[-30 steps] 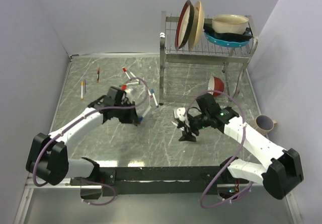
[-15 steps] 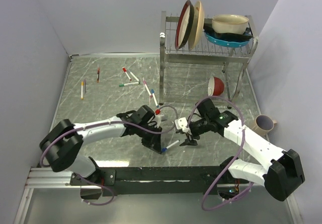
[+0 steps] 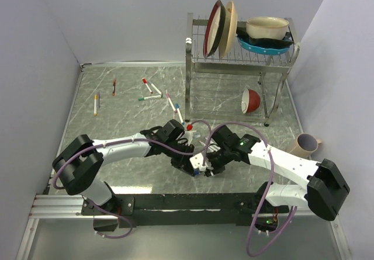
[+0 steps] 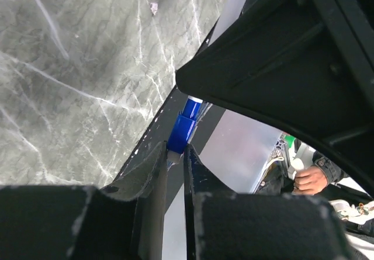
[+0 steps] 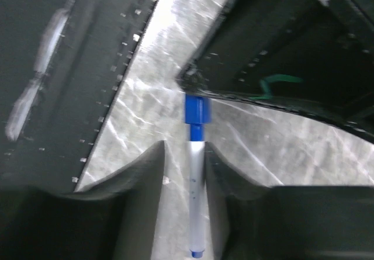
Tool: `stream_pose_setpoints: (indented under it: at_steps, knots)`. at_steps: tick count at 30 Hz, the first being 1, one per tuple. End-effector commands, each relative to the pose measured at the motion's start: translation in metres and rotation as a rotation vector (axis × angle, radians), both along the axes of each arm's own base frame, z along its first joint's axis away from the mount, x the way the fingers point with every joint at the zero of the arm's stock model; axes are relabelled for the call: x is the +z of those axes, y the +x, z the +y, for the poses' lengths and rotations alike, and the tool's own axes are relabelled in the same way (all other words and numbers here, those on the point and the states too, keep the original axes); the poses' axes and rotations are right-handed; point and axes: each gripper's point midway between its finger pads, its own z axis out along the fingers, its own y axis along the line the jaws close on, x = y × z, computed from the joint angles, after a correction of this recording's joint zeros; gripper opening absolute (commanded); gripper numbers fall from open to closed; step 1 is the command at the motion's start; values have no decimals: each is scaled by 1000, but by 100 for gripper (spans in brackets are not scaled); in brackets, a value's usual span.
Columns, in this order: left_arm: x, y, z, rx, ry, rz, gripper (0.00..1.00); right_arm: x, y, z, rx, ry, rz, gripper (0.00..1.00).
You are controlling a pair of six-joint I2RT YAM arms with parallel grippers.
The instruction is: Open the pen caps
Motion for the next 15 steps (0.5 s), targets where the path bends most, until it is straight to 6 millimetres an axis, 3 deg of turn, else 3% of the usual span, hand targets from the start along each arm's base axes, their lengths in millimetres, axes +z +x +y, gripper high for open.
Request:
stream_pose_setpoints:
  at_steps: [1, 2, 3, 4, 6, 7, 8, 11, 14, 15]
  knots:
    - [18, -2, -7, -21, -88, -27, 1, 0, 11, 5, -39, -10, -39, 24]
    - [18, -2, -7, -16, -87, -31, 1, 0, 11, 5, -44, -11, -35, 17]
    - [19, 1, -6, -5, -88, -44, 1, 3, 14, 6, -52, -8, -41, 5]
    - [20, 4, -5, 6, -88, -55, 2, 4, 15, 7, -63, -10, -35, 0]
    - [20, 19, -1, 72, -79, -96, 17, 8, 17, 9, -82, -7, -26, 0]
    - [33, 26, -2, 105, -126, -132, 22, 11, 17, 11, -101, 0, -5, 0]
    - [37, 33, -1, 139, -144, -155, 41, 15, 17, 14, -113, 12, 11, 0]
    - [62, 57, 9, 288, -249, -264, 74, 33, 17, 23, -155, 72, 82, 0]
    - [81, 70, 22, 419, -364, -315, 86, 52, 23, 29, -224, 131, 152, 0]
    - [79, 74, 31, 487, -375, -308, 87, 59, 29, 31, -260, 152, 180, 0]
